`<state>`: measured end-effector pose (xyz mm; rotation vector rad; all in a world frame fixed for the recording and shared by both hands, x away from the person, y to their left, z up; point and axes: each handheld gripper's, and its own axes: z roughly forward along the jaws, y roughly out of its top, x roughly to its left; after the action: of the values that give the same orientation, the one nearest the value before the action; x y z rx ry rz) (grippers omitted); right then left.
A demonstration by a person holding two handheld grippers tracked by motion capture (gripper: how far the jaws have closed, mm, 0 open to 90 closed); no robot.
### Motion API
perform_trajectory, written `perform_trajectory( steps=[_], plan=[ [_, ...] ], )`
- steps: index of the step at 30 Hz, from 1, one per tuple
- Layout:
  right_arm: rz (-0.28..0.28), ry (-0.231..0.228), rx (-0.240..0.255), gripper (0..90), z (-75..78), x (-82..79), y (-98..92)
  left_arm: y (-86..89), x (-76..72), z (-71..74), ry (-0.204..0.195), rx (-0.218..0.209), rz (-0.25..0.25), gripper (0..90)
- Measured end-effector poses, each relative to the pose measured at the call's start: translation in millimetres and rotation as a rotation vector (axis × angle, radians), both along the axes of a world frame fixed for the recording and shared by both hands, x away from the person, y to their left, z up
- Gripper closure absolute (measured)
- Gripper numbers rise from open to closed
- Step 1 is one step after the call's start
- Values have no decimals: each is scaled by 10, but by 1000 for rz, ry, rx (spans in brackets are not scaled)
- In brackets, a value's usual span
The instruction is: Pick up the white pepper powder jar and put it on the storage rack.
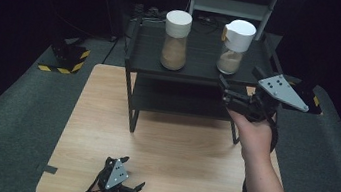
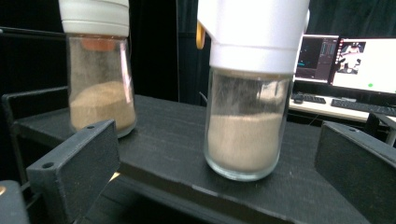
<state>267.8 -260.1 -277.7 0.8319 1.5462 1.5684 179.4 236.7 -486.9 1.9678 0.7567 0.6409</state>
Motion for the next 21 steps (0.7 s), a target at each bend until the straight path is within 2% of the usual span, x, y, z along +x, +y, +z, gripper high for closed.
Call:
perform_trajectory(
  steps=[21],
  plan=[
    [47,-2,-55,0,-393,-270,-110,-5,-13,-4,-6,2,4,9]
  ],
)
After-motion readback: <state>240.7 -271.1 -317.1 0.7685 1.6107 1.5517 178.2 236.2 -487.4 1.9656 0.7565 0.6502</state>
